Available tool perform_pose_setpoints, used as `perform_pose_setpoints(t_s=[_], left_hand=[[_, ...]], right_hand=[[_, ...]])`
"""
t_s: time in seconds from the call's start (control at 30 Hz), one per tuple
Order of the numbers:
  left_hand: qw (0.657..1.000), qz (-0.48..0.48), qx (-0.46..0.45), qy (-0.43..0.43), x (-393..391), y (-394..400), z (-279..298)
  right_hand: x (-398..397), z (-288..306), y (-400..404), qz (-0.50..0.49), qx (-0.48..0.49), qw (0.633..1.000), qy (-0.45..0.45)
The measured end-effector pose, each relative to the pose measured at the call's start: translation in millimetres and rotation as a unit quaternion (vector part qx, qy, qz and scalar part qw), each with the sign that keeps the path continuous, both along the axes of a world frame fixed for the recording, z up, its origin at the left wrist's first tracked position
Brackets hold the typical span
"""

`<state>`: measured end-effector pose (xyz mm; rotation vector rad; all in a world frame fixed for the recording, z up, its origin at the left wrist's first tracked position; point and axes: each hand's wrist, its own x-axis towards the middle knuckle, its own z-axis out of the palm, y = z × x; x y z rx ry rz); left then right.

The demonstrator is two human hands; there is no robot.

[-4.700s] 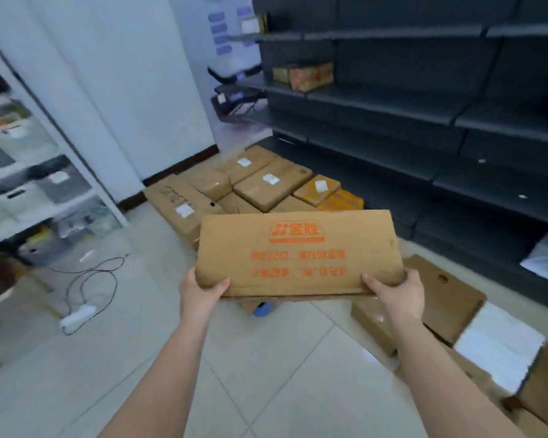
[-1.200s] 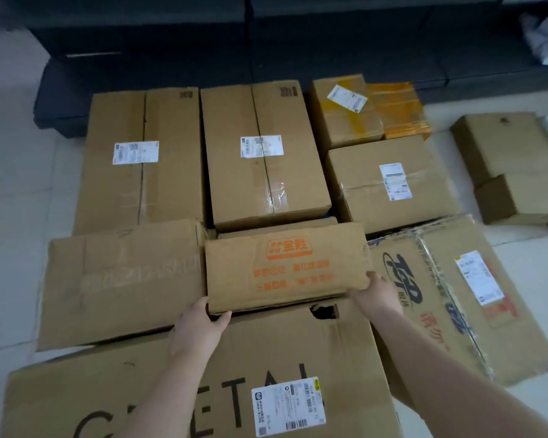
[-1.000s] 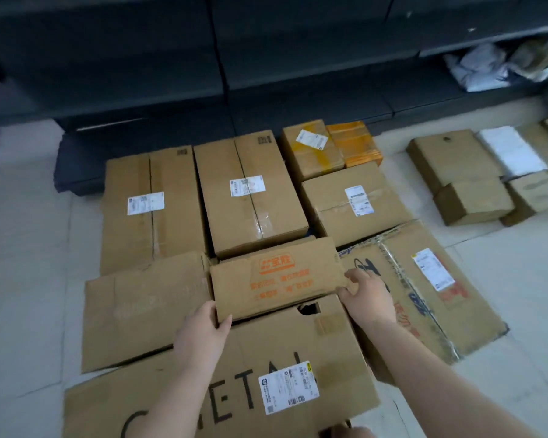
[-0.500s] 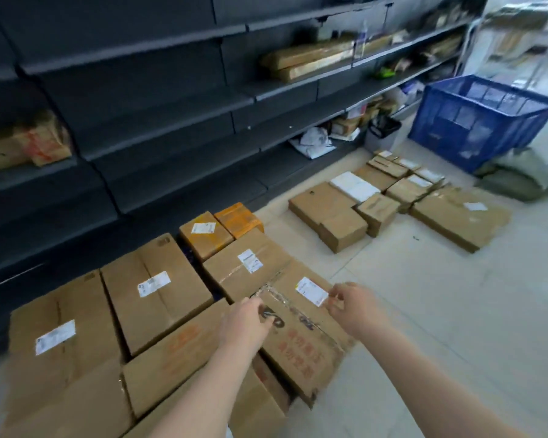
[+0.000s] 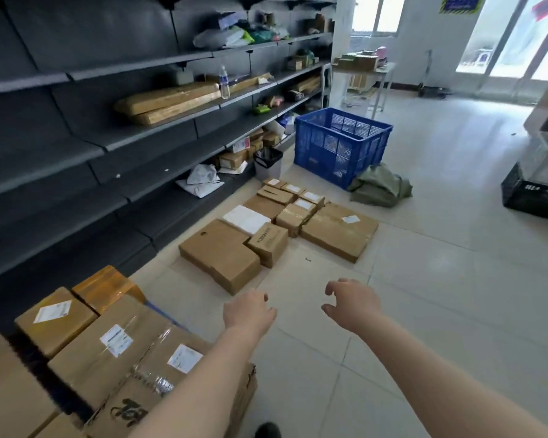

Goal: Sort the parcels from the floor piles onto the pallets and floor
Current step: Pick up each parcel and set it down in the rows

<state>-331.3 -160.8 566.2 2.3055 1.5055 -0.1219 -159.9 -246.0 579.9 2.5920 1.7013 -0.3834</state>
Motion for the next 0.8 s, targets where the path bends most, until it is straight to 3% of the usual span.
perform_pose_setpoints(t_s=[0.33, 0.57, 0.8], left_hand=[[0.998, -0.044, -0.031, -0.039, 229.2, 148.9, 0.7], [0.995, -0.095, -0.016, 0.013, 388.6, 228.6, -6.2], [0.996, -0.084, -0.014, 0.032, 554.7, 273.4, -30.3]], right_hand=[[204.4, 8.7, 132.4, -0.060, -0.023, 0.998, -0.029], [350.6, 2.3, 202.5, -0.079, -0.024, 0.996, -0.043], [517.8, -29.6, 254.1, -0.050, -0.033, 0.998, -0.022]])
